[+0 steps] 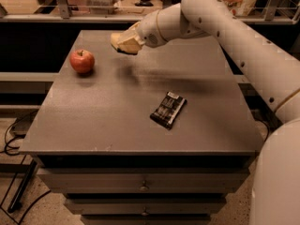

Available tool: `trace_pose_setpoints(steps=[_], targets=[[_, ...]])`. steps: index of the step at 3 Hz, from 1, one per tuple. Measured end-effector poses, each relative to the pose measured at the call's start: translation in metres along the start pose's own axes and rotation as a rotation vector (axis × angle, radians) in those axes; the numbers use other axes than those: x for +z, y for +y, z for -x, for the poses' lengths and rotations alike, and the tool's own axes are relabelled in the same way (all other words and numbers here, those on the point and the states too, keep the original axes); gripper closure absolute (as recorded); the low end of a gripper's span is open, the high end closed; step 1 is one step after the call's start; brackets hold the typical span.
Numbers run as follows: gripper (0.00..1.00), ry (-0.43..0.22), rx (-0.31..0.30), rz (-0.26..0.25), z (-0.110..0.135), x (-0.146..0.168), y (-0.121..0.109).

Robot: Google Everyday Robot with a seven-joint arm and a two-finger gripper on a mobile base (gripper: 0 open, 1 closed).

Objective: Move sponge near apple

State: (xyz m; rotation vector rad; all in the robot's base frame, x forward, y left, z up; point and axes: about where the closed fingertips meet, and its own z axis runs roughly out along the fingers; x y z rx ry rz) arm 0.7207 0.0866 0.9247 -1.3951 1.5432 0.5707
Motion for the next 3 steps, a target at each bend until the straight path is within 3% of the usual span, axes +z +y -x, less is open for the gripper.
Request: trace_pose_setpoints(steps=[1, 3], targets=[[1.00, 0.015, -0.031, 0.053, -0.003, 0.022, 0.021], [0.58, 0.020, -0.002, 0.076, -0.020, 0.046, 0.040]])
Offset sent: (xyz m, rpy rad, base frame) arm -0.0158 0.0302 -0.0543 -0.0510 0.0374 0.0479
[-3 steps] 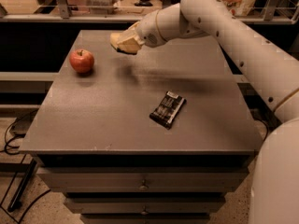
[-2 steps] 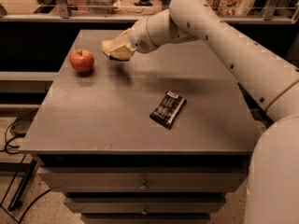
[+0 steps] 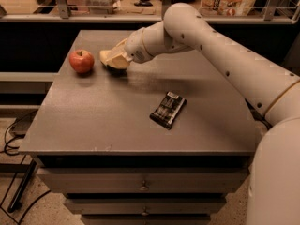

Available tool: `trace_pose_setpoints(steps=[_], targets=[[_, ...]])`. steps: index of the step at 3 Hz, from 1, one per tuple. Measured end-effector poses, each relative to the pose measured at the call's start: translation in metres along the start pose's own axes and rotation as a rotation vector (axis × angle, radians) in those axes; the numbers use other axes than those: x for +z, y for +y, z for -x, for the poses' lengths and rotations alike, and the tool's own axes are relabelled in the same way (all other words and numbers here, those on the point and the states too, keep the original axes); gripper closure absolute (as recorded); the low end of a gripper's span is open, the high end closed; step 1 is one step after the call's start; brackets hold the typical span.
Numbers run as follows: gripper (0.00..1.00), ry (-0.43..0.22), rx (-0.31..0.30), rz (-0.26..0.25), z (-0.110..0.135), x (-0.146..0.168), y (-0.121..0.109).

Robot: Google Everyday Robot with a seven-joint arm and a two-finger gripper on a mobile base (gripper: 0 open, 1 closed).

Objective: Move sponge near apple

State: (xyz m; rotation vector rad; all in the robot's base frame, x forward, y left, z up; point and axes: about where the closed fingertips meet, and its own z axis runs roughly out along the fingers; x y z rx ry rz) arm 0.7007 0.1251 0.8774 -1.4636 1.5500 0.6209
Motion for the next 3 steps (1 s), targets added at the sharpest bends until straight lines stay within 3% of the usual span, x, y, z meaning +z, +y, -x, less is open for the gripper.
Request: trace_pose_setpoints(steps=[1, 2, 3], targets=[[0.35, -0.001, 0.001, 0.005, 0.0000, 0.0034, 0.0020], [0.04, -0.001, 0.000, 0.012, 0.0004, 0.0070, 0.0041], [0.00, -0.001, 0.000, 0.014, 0.0005, 0.0081, 0.0047]])
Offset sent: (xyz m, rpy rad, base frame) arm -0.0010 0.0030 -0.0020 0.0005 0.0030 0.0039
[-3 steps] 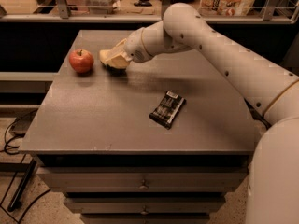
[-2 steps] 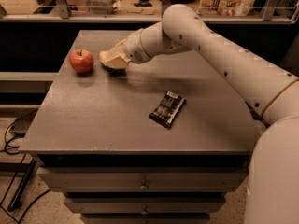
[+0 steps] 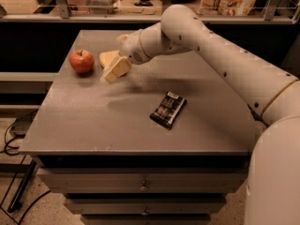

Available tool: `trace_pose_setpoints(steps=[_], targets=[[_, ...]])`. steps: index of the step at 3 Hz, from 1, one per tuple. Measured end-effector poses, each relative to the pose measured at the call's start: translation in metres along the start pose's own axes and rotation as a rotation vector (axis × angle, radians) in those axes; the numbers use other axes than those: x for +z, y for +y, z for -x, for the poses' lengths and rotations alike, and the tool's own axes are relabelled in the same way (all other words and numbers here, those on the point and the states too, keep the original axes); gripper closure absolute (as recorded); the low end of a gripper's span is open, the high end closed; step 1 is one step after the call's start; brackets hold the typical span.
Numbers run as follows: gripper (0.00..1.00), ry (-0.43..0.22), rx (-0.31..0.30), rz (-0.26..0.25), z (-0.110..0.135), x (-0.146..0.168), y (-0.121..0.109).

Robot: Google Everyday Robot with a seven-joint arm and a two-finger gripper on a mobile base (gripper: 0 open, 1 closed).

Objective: Move sponge near apple

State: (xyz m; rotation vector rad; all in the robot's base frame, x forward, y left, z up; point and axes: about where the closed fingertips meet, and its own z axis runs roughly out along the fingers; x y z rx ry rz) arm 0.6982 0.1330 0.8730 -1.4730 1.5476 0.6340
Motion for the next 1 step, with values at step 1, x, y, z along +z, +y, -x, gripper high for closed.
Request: trace_pose_setpoints(steps=[1], targets=[[0.00, 0.000, 0.000, 0.000, 0.0000, 0.0001, 0.0001]])
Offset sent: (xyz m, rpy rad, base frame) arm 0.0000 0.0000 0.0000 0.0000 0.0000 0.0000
